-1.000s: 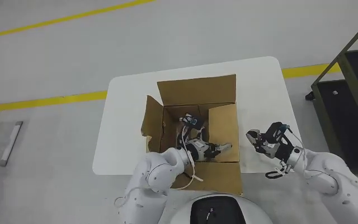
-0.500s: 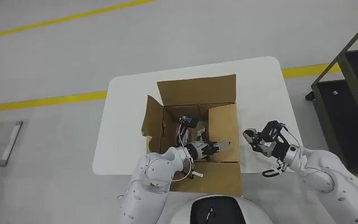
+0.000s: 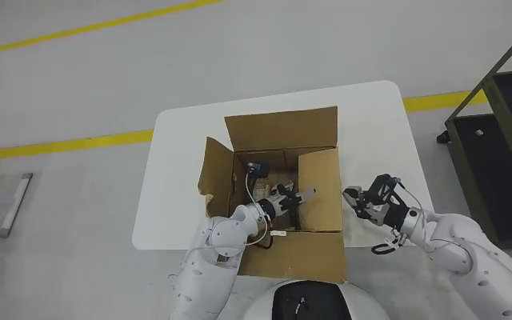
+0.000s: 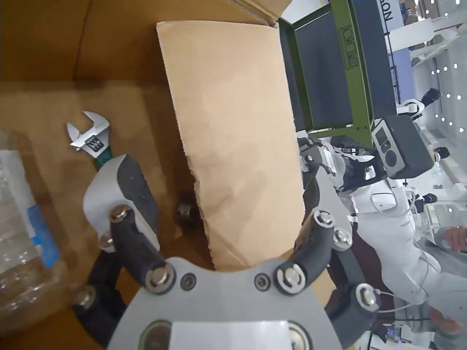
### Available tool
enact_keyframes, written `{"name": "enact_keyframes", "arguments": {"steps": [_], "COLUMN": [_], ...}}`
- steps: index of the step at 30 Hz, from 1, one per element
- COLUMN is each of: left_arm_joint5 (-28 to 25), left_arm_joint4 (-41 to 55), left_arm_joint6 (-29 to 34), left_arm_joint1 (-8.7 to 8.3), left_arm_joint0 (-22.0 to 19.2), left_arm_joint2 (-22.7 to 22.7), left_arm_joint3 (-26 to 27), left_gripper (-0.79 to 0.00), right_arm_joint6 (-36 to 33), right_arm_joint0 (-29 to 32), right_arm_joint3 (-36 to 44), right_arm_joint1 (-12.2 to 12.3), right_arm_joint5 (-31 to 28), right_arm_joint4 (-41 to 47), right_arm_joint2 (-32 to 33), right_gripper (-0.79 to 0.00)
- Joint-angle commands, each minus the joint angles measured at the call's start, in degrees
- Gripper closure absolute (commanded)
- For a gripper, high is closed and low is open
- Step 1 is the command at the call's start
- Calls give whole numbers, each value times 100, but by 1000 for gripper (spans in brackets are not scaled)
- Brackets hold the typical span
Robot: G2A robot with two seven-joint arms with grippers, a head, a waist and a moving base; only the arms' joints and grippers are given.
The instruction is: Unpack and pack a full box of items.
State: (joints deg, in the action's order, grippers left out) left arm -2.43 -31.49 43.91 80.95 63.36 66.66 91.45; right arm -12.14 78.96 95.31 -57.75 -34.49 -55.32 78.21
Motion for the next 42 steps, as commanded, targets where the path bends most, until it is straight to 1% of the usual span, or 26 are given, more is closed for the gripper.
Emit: {"name": "enact_keyframes", "arguments": {"steps": [1, 5, 7, 9, 10, 15, 17, 20, 22, 23, 25, 26, 27, 28, 29, 31, 32, 33, 34, 35, 38, 39, 41, 42], "left_arm_joint5": [-2, -127, -140, -129, -142, -124, -147, -209, -228, -249, -251, -272, -334, -374, -374, -434, -468, -483, -515, -576, -662, -678, -705, -707], "left_arm_joint4": [205, 687, 706, 1024, 1027, 1860, 1940, 2347, 2453, 2481, 2524, 2440, 2321, 2289, 2335, 2270, 2231, 2330, 2373, 2331, 2256, 2242, 2233, 2235], "left_arm_joint6": [59, 114, 134, 116, 165, 122, 150, 218, 269, 302, 344, 409, 471, 506, 513, 543, 549, 525, 523, 537, 555, 552, 535, 519], "left_arm_joint1": [5, 33, 35, 49, 46, 63, 52, 52, 48, 48, 53, 54, 56, 66, 82, 115, 133, 159, 183, 204, 257, 270, 288, 293], "left_arm_joint0": [5, -44, -97, -91, -116, -77, -75, -33, -58, -83, -141, -204, -275, -330, -380, -538, -609, -656, -719, -796, -970, -1010, -1061, -1074], "left_arm_joint2": [-46, -185, -248, -266, -289, -216, -197, -197, -224, -257, -347, -431, -530, -645, -745, -987, -1113, -1230, -1348, -1471, -1758, -1822, -1910, -1936], "left_arm_joint3": [-99, -297, -374, -424, -433, -295, -204, -24, 123, 224, 372, 447, 492, 504, 474, 405, 343, 287, 232, 166, -14, -59, -136, -162], "left_gripper": [-785, -785, -785, -785, -785, -785, -785, -785, -785, -785, -785, -785, -785, -785, -785, -785, -785, -785, -785, -785, -785, -785, -785, -785], "right_arm_joint6": [-18, -60, -80, -97, -107, -104, -83, -49, -21, 12, 21, 27, 8, -1, -39, -141, -208, -285, -363, -478, -784, -918, -1160, -1285], "right_arm_joint0": [3, -3, -8, -6, -1, 26, 49, 114, 192, 231, 340, 394, 459, 516, 580, 695, 753, 807, 843, 877, 952, 972, 940, 921], "right_arm_joint3": [12, 52, 62, 93, 108, 144, 170, 229, 260, 264, 311, 340, 373, 392, 430, 479, 518, 542, 544, 550, 582, 578, 521, 488], "right_arm_joint1": [-1, -8, -13, -16, -17, -17, -13, 0, 14, 24, 44, 55, 67, 79, 91, 113, 123, 131, 140, 151, 172, 178, 190, 194], "right_arm_joint5": [-4, -1, -2, -6, -4, -1, 41, 172, 281, 365, 422, 465, 464, 488, 466, 445, 418, 366, 351, 375, 372, 362, 305, 280], "right_arm_joint4": [-8, 1, 1, 6, 4, 48, 56, 96, 194, 284, 540, 702, 879, 1079, 1259, 1685, 1885, 2137, 2349, 2478, 2929, 3083, 3459, 3646], "right_arm_joint2": [-9, -50, -78, -100, -106, -80, -23, 144, 330, 473, 743, 908, 1063, 1247, 1399, 1714, 1850, 1962, 2084, 2199, 2391, 2421, 2448, 2437], "right_gripper": [0, 0, 0, 0, 0, 0, 0, 0, -3, -99, -83, -105, -219, -314, -314, -366, -517, -622, -723, -785, -785, -767, -677, -674]}}
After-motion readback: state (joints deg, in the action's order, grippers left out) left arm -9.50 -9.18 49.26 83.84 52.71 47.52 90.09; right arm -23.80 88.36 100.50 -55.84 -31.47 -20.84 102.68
